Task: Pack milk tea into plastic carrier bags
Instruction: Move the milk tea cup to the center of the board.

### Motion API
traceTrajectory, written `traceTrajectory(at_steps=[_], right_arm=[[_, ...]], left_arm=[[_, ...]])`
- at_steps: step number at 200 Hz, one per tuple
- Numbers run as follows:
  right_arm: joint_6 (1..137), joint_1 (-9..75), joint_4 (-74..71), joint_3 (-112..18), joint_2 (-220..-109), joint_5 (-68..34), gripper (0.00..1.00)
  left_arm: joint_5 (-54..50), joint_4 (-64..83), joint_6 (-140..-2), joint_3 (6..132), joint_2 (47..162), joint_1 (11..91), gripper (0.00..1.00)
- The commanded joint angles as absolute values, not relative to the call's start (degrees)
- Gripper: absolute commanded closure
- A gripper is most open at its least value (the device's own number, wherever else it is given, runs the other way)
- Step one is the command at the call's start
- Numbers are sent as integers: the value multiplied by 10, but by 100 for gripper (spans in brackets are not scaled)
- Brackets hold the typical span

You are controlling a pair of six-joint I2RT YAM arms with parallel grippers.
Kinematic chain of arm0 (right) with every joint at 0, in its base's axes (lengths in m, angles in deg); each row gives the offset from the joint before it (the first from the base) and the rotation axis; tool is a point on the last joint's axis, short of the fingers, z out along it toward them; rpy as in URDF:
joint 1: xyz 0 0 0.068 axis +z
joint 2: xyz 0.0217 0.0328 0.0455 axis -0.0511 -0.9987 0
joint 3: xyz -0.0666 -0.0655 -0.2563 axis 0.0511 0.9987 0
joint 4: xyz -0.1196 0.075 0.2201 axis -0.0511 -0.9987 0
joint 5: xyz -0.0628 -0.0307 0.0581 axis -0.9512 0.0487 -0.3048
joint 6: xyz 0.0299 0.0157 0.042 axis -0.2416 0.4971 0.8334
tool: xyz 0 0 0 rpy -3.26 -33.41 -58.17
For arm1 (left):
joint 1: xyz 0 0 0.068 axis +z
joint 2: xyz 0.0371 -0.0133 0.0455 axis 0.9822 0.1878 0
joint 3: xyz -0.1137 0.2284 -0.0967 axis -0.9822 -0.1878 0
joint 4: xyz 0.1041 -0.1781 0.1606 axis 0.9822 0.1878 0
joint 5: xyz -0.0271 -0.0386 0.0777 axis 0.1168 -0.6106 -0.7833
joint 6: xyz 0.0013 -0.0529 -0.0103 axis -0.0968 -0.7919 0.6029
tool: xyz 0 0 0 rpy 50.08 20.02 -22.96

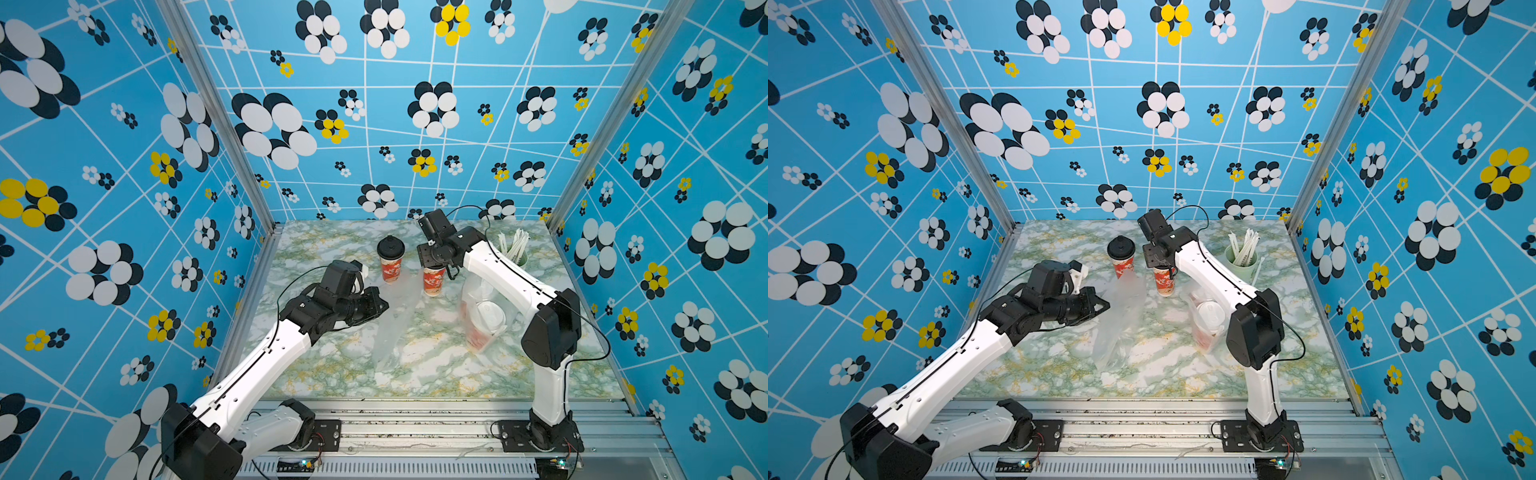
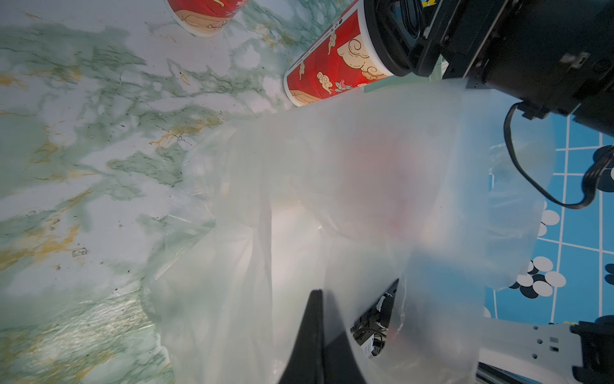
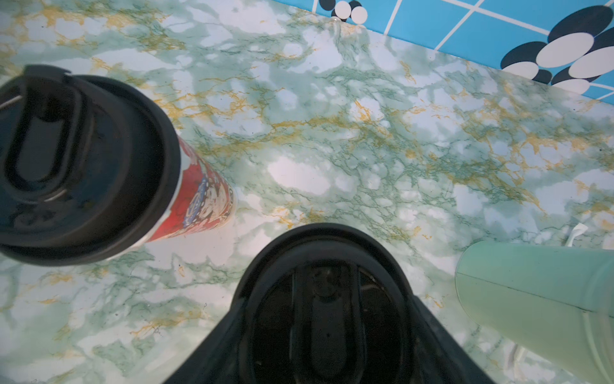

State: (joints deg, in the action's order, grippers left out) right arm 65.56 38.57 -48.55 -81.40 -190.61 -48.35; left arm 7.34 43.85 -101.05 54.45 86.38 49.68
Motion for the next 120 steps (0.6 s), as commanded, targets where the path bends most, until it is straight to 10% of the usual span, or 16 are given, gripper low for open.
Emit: traceTrajectory(at_steps=[1, 120], right_arm=[[663, 386, -507, -818, -1879, -487, 37], [722, 386, -491, -743, -1847, -472, 21]], left_arm=[[72, 434, -1014, 536, 855, 502, 100], [82, 425, -1022, 529, 855, 502, 100]])
